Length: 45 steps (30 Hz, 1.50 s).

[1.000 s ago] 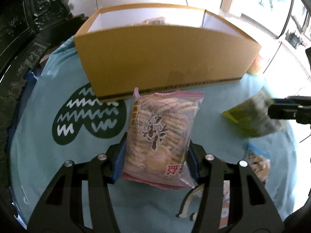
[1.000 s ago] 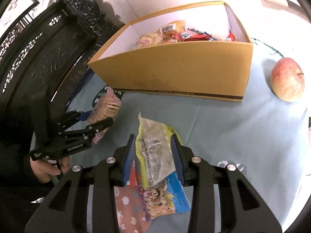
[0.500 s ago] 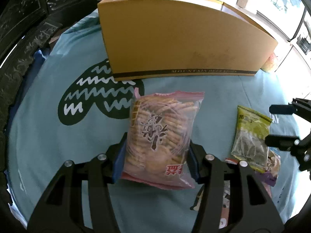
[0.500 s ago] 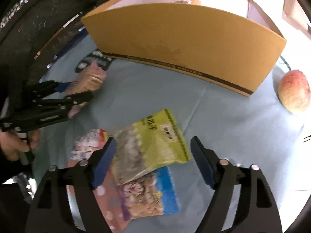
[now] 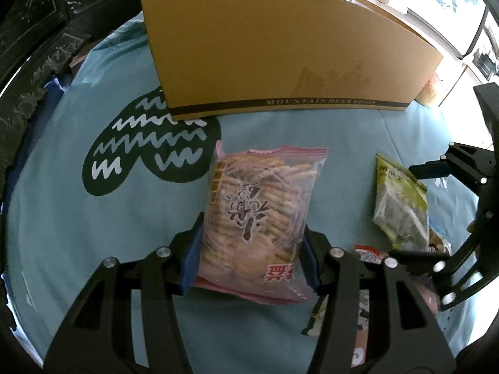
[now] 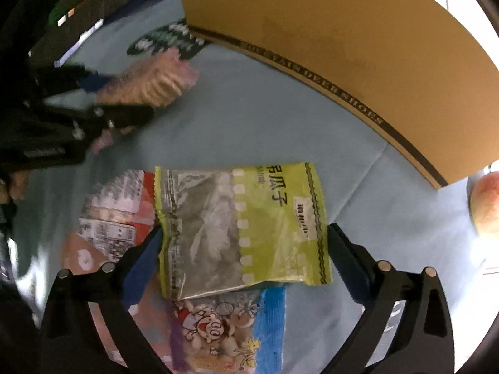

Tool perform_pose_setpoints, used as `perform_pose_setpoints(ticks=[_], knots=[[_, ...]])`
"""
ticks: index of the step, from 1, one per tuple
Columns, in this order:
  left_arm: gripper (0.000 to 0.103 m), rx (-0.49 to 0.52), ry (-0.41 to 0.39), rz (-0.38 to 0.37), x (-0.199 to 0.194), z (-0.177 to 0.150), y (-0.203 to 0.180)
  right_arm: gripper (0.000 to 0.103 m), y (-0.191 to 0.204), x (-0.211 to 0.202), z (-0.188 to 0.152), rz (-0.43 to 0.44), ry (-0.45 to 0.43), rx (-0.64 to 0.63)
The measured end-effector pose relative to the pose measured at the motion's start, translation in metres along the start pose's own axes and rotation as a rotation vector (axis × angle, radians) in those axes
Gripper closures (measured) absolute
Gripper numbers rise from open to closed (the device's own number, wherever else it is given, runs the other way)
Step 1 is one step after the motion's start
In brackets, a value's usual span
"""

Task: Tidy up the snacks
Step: 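Grasp pink rice cracker bag with left tool while right tool grasps green seed bag, then carry both held snacks into the yellow box and open both tools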

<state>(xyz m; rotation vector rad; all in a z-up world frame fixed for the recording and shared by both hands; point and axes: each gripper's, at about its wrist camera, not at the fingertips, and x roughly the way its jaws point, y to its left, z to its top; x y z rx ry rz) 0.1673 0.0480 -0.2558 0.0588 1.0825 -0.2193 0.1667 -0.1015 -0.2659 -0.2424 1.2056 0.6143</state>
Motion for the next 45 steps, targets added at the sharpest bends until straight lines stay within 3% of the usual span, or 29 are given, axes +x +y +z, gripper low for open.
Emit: perform_pose_setpoints(ticks=[1,3,12,22,32,38,45], knots=[[0.048,0.0,-0.001,0.001,0.0,0.0,0.0,0.019,-0.003,-0.008,0.0,0.028,-0.024,0.015],[0.048,0.003,-0.001,-0.001,0.001,0.001,-0.001,0.023,-0.007,-0.013,0.001,0.06,-0.027,0.045],[0.048,0.028,0.009,-0.009,0.0,0.002,-0.003,0.025,-0.014,-0.025,-0.006,0.161,-0.041,0.15],[0.048,0.004,-0.018,-0.023,-0.008,0.008,0.002,0.025,-0.015,-0.081,-0.014,0.189,-0.167,0.169],[0.048,0.008,-0.145,-0.074,-0.054,0.032,-0.011,0.024,-0.025,-0.135,-0.018,0.176,-0.297,0.189],[0.048,-0.017,-0.27,-0.105,-0.102,0.078,-0.018,0.024,-0.036,-0.187,0.01,0.141,-0.423,0.18],[0.048,0.005,-0.358,-0.082,-0.134,0.165,-0.032,0.024,-0.064,-0.247,0.072,0.07,-0.552,0.169]])
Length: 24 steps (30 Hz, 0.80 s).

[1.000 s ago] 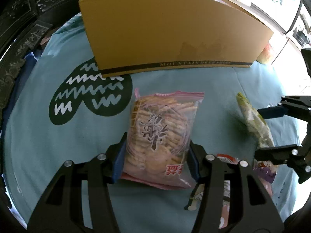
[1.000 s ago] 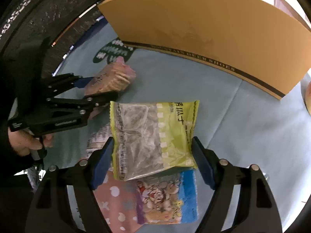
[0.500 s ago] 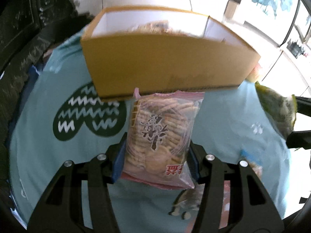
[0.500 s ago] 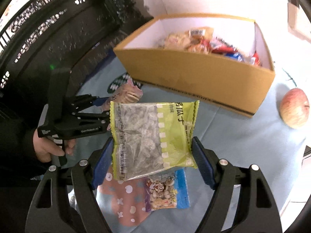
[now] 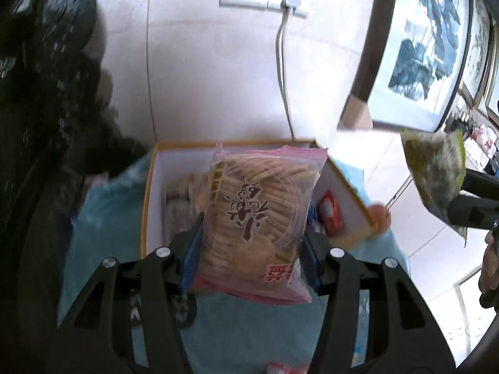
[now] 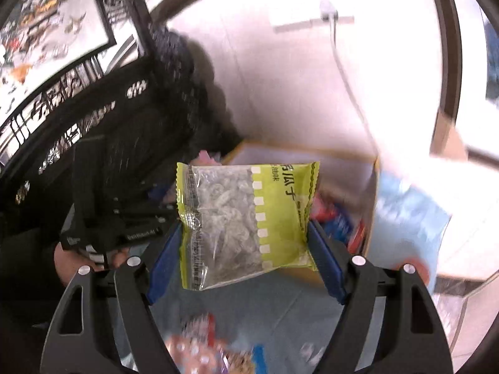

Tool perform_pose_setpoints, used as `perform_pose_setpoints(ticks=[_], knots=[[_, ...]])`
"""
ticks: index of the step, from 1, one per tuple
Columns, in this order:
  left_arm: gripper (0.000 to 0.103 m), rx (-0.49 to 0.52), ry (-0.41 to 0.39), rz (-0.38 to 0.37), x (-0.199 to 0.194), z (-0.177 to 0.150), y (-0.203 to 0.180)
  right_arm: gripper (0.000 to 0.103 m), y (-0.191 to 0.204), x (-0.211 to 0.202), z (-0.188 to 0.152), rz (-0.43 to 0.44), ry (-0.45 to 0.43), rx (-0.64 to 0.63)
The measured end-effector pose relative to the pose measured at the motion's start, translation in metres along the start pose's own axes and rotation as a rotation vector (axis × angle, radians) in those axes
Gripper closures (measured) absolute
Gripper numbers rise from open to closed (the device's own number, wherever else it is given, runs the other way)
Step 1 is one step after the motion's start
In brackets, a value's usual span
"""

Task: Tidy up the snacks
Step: 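Carry both held snacks into the yellow box and open both tools, then grasp white snack pack with left tool while right tool grasps blue candy pack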

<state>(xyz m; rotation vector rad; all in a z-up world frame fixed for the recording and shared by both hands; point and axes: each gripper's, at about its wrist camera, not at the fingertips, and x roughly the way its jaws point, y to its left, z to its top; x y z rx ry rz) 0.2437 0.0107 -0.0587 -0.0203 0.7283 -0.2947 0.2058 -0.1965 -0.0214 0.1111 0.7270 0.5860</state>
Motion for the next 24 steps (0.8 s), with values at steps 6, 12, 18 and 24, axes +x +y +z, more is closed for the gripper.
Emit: perform_pose_setpoints(ticks=[6,12,18,24], knots=[[0.004,0.054,-0.013,0.133,0.031,0.056,-0.001,0.014,-0.031,0.027,0.055,-0.136,-0.052,0.062],[0.002,-0.022,0.04,0.176,0.042,0.055,0.021,0.009,-0.05,0.046,0.042,-0.19,0.001,0.118],[0.002,-0.021,0.068,0.198,0.033,0.009,0.018,0.008,-0.053,0.041,0.007,-0.194,0.031,0.143],[0.002,-0.042,0.156,0.144,0.022,-0.075,0.008,0.006,-0.042,0.032,-0.061,-0.174,0.137,0.183]])
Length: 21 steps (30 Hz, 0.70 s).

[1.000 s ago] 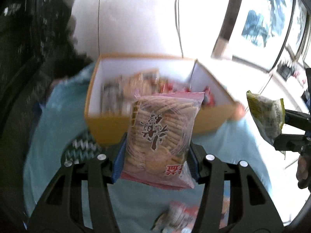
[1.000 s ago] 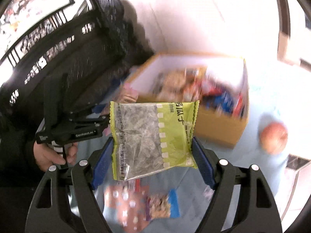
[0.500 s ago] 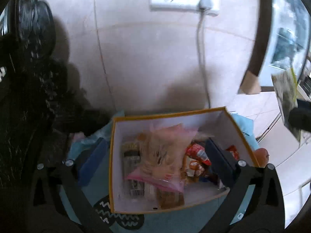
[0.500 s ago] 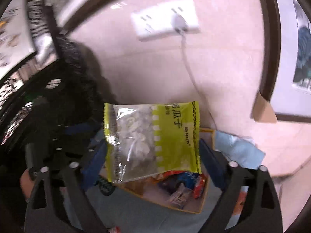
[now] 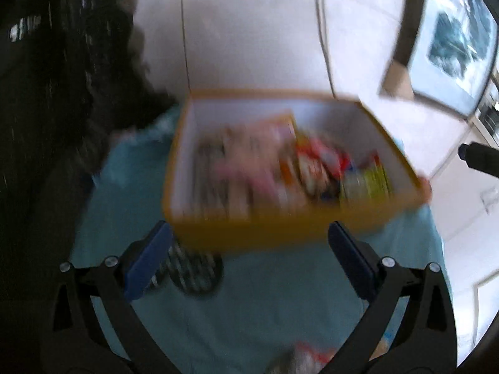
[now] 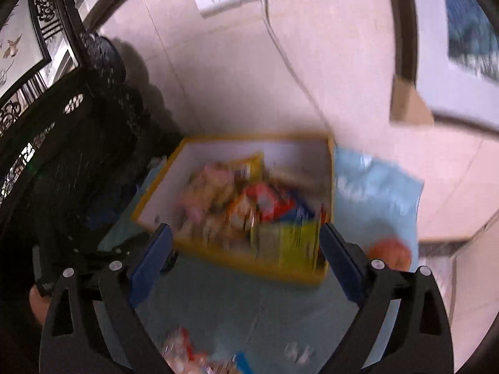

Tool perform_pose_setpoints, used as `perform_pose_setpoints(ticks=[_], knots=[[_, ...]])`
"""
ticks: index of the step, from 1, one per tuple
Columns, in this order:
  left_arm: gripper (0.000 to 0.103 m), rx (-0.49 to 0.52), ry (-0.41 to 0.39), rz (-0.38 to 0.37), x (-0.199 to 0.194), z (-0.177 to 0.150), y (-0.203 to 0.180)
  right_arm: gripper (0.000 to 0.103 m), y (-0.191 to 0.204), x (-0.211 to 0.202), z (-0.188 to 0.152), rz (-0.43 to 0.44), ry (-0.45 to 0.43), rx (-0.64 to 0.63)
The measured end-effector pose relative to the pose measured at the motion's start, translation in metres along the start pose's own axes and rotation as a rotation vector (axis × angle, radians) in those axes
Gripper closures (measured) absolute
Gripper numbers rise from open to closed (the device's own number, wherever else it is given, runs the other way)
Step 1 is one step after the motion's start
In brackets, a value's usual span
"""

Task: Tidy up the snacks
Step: 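Grasp white snack pack with left tool while right tool grasps blue candy pack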

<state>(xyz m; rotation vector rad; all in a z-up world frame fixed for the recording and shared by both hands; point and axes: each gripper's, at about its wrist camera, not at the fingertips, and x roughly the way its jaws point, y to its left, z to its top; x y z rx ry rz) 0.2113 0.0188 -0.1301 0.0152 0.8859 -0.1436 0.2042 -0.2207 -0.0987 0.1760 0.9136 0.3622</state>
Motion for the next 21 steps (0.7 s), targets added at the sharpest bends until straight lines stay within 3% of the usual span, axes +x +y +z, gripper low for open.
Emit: perform_pose_setpoints(ticks=[3,6,9,17,21], knots=[[0.002,0.086,0.06,-0.016,0.007,-0.046,-0.013,0.006,0.015,0.012,-0.051,-0.054,0.099,-0.093],[0.002,0.19,0.117,-0.025,0.016,-0.088,-0.026,0.006,0.046,0.03,-0.129,-0.074,0.216,-0.304],[0.002,0.234,0.146,-0.022,0.024,-0.113,-0.033,0.006,0.062,0.046,-0.177,-0.077,0.289,-0.412],[0.002,0.331,0.15,-0.058,0.021,-0.14,-0.048,0.006,0.064,0.073,-0.194,-0.119,0.318,-0.387],[0.002,0.353,0.212,-0.045,0.042,-0.16,-0.052,0.005,0.06,0.1,-0.202,-0.145,0.399,-0.35]])
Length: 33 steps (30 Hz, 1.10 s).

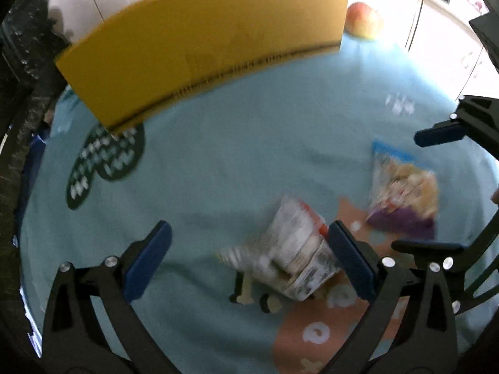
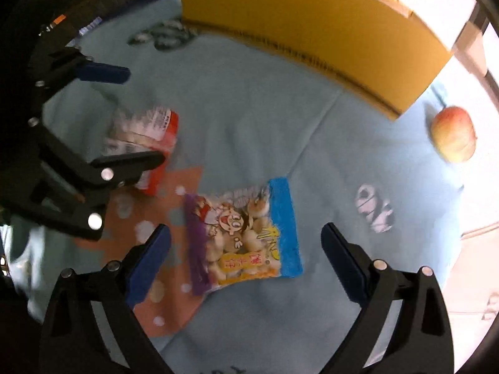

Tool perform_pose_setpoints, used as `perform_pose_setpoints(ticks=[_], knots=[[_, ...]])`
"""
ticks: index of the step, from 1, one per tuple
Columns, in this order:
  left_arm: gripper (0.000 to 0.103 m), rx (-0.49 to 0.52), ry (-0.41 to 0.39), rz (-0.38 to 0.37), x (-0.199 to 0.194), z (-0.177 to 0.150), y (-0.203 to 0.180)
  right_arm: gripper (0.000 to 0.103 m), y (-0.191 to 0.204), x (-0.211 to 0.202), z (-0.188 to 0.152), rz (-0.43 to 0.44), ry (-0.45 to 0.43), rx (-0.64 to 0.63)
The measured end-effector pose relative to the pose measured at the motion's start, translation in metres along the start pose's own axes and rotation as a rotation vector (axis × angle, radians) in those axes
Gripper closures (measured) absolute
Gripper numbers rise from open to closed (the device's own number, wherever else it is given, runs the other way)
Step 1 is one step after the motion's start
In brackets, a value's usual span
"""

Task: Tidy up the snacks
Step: 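Grasp white snack pack with left tool while right tool grasps blue candy pack, then carry both held snacks into the yellow box and open both tools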

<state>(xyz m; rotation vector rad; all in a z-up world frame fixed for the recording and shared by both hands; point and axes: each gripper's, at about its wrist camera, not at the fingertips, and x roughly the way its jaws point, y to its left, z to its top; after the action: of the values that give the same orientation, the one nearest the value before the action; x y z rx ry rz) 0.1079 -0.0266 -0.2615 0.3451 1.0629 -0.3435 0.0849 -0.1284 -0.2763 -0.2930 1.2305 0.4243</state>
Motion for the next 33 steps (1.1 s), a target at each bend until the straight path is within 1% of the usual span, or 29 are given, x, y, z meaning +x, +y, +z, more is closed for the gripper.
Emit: perform_pose_setpoints(ticks=[1,2,4,5,6,7,8,11,15,20,22,24,26,28,30,31,33], knots=[[0.004,-0.023,-0.013,-0.018,0.001,0.0,0.004,0.008,-0.002,-0.002,-0.001,0.009,-0.02,0.026],[0.008,-0.041,-0.019,-0.028,0.0,-0.002,0.007,0.012,-0.001,-0.004,-0.001,0.007,-0.024,0.024],[0.047,-0.039,-0.042,-0.086,-0.007,-0.004,0.006,0.036,-0.005,-0.01,-0.002,0.024,-0.038,0.037],[0.056,-0.021,-0.047,-0.09,-0.009,-0.005,0.004,0.042,-0.011,-0.013,-0.002,0.043,-0.041,0.062],[0.067,0.0,-0.048,-0.102,-0.012,-0.006,0.001,0.047,-0.016,-0.015,-0.001,0.065,-0.04,0.089],[0.068,0.006,-0.045,-0.111,-0.013,-0.006,-0.001,0.049,-0.023,-0.017,-0.003,0.094,-0.039,0.122],[0.068,0.003,-0.043,-0.118,-0.014,-0.007,-0.001,0.049,-0.023,-0.018,-0.005,0.101,-0.038,0.13],[0.069,-0.01,-0.05,-0.142,-0.02,-0.008,0.0,0.049,-0.022,-0.022,-0.011,0.117,-0.04,0.133],[0.069,-0.032,-0.075,-0.161,-0.031,-0.008,0.006,0.05,-0.02,-0.033,-0.016,0.154,-0.073,0.14],[0.069,-0.076,-0.119,-0.179,-0.051,-0.005,0.02,0.05,-0.026,-0.063,-0.005,0.169,-0.14,0.146],[0.069,-0.091,-0.15,-0.181,-0.064,0.003,0.025,0.05,-0.032,-0.078,0.003,0.169,-0.173,0.146],[0.069,-0.104,-0.183,-0.177,-0.076,0.014,0.03,0.05,-0.04,-0.096,0.013,0.166,-0.213,0.146],[0.069,-0.123,-0.222,-0.174,-0.091,0.031,0.038,0.05,-0.053,-0.124,0.026,0.162,-0.267,0.152],[0.069,-0.146,-0.272,-0.166,-0.107,0.054,0.048,0.05,-0.066,-0.15,0.048,0.147,-0.323,0.151],[0.069,-0.16,-0.32,-0.147,-0.121,0.085,0.058,0.05,-0.083,-0.176,0.074,0.13,-0.379,0.151],[0.069,-0.16,-0.338,-0.126,-0.122,0.105,0.057,0.05,-0.087,-0.183,0.091,0.122,-0.399,0.152],[0.069,-0.167,-0.365,-0.098,-0.13,0.136,0.065,0.05,-0.099,-0.201,0.116,0.11,-0.439,0.154]])
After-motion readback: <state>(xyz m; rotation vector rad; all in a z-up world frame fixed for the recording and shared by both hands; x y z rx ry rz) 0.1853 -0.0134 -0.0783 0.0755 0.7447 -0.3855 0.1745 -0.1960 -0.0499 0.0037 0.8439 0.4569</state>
